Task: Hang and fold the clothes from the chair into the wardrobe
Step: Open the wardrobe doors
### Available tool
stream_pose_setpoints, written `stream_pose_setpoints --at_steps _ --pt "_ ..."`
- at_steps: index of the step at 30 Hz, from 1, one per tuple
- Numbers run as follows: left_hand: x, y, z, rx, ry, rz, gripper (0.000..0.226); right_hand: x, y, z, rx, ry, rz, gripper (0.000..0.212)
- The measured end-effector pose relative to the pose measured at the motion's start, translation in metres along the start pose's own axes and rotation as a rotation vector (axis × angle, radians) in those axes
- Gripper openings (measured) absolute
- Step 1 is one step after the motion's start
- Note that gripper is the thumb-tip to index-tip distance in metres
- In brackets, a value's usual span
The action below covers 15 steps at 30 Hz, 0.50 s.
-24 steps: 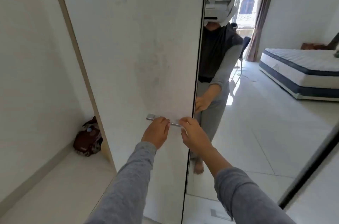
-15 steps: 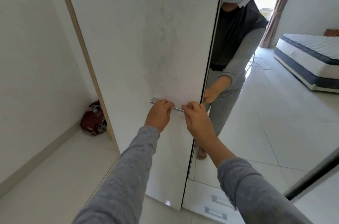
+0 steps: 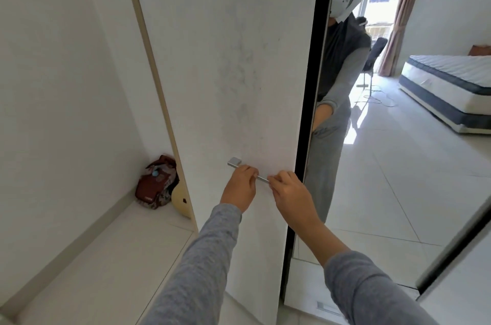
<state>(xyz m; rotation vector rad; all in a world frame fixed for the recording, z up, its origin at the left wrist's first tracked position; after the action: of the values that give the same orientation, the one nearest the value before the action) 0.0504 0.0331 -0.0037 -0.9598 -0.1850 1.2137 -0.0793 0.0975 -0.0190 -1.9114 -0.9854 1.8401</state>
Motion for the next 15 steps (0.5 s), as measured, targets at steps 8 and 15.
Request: stream_pose_setpoints --at_steps 8,15 --pt "0.071 -0.059 -0.023 -0.066 0.030 -0.114 0.023 0.014 -0.051 -0.087 -0.228 0.029 0.175 0.021" --pt "0.115 -0.139 -0.013 -0.145 -0.040 -0.242 0.038 -0.027 -0.091 -0.166 -0.620 0.153 0.227 0.012"
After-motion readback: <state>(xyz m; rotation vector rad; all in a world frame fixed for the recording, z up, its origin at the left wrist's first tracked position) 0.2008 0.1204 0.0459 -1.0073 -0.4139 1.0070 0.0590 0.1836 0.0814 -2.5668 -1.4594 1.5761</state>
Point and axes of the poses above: each hand's wrist, its own x-axis away from the middle knuckle, its own y-axis out of the palm, z = x × y, the point moved 1 cm from there along -x, towards the middle knuckle, and after that the axes turned 1 degree about z, right-handed, at the moved point
